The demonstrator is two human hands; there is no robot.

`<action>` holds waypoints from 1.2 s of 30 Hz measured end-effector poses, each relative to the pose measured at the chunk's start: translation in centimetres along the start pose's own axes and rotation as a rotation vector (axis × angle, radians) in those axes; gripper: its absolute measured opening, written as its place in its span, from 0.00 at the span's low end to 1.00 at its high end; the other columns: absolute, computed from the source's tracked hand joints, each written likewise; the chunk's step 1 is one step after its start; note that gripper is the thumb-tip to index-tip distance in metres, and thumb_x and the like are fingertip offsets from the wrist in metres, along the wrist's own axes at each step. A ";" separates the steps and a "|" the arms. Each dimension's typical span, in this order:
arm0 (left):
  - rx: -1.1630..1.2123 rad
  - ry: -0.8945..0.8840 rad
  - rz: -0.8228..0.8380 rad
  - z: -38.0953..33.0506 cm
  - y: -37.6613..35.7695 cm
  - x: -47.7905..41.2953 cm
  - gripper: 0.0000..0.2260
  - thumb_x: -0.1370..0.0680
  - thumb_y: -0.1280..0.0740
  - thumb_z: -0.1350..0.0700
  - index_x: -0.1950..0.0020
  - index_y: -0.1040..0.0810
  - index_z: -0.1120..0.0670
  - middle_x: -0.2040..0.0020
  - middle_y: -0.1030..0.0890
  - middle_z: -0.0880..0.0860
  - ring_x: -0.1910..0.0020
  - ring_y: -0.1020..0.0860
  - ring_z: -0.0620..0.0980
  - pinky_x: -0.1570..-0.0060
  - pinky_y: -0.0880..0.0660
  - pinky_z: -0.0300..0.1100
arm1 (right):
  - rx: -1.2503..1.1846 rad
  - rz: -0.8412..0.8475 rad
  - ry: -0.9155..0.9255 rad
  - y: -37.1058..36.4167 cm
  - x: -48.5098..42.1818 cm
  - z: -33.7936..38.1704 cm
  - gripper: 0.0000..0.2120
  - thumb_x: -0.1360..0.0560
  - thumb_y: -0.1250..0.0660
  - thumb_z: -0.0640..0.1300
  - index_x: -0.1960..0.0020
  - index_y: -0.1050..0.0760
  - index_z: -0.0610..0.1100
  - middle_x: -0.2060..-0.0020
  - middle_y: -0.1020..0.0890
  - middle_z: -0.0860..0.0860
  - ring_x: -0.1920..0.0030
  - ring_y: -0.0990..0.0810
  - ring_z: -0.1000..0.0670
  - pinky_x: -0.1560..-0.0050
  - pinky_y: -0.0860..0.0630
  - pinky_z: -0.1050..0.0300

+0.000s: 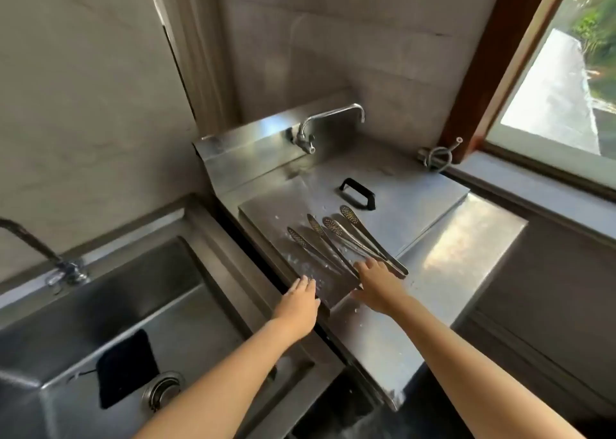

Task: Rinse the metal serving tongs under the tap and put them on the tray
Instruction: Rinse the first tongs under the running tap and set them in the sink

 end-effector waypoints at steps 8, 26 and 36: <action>-0.221 -0.056 0.050 0.0 -2.4 -1.2 0.31 0.19 0.49 0.45 0.24 0.61 0.56 0.23 0.63 0.54 0.25 0.64 0.50 0.27 0.62 0.46 | -0.070 -0.104 -0.024 -1.6 -1.8 -0.2 0.21 0.24 0.37 0.46 0.33 0.34 0.41 0.40 0.30 0.42 0.42 0.29 0.43 0.44 0.27 0.50; 0.640 0.192 -0.521 6.5 7.4 1.1 0.14 0.21 0.38 0.55 0.36 0.26 0.56 0.42 0.22 0.56 0.46 0.24 0.49 0.48 0.30 0.38 | -0.400 -0.209 0.303 4.3 -3.6 8.9 0.13 0.21 0.43 0.40 0.40 0.31 0.34 0.46 0.29 0.40 0.47 0.30 0.43 0.45 0.35 0.56; 1.777 0.198 -1.026 16.4 19.4 11.6 0.07 0.19 0.42 0.61 0.50 0.26 0.62 0.57 0.21 0.58 0.57 0.20 0.52 0.48 0.24 0.49 | -0.606 -0.059 0.635 5.5 -2.8 26.9 0.12 0.20 0.44 0.43 0.44 0.29 0.36 0.50 0.28 0.42 0.49 0.28 0.46 0.49 0.33 0.60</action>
Point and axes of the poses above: each hand's wrist, its own x-axis away from the middle knuckle, its own y-axis out of the back of the hand, z = x × y, the point moved 1 cm from there along -x, towards the middle knuckle
